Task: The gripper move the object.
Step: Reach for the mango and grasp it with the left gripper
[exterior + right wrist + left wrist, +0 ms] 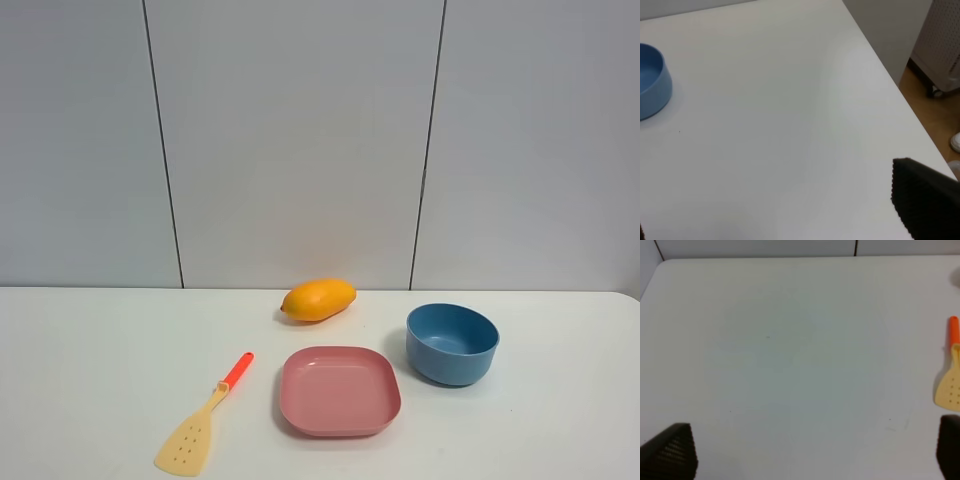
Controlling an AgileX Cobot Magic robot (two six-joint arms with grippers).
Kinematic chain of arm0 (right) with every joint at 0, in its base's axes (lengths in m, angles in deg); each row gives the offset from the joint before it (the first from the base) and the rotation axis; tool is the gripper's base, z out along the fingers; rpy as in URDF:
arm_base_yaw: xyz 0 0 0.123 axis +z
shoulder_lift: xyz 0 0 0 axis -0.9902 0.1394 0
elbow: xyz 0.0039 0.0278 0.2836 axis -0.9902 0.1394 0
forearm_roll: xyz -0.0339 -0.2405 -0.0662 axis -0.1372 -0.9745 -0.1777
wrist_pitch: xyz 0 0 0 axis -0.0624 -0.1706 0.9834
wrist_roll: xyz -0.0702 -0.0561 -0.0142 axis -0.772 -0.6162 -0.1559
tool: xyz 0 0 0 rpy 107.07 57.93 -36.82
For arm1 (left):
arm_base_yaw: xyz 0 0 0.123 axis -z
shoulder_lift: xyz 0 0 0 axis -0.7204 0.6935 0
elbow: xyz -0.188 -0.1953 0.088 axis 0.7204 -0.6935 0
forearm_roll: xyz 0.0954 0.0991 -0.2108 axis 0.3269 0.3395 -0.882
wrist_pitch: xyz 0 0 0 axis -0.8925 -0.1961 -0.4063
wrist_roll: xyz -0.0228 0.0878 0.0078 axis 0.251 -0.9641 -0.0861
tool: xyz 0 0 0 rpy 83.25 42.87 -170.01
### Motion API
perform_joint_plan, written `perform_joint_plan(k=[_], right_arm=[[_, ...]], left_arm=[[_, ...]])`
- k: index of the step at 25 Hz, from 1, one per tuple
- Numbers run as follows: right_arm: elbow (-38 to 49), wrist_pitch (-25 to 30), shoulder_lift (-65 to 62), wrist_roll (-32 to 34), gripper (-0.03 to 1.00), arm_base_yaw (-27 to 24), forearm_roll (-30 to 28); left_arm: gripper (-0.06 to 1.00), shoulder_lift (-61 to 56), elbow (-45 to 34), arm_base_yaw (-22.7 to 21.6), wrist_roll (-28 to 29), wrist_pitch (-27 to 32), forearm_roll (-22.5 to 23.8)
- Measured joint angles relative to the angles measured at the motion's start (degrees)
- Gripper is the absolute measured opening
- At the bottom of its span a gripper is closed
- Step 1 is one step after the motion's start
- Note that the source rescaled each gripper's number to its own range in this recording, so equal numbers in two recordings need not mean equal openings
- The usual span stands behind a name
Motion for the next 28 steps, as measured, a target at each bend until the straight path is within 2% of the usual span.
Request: perform_joint_plan(k=[28], right_arm=[[0.00, 0.00, 0.00, 0.00, 1.00, 0.00, 0.00]], left_arm=[[1.00, 0.00, 0.00, 0.00, 0.00, 0.00, 0.00]])
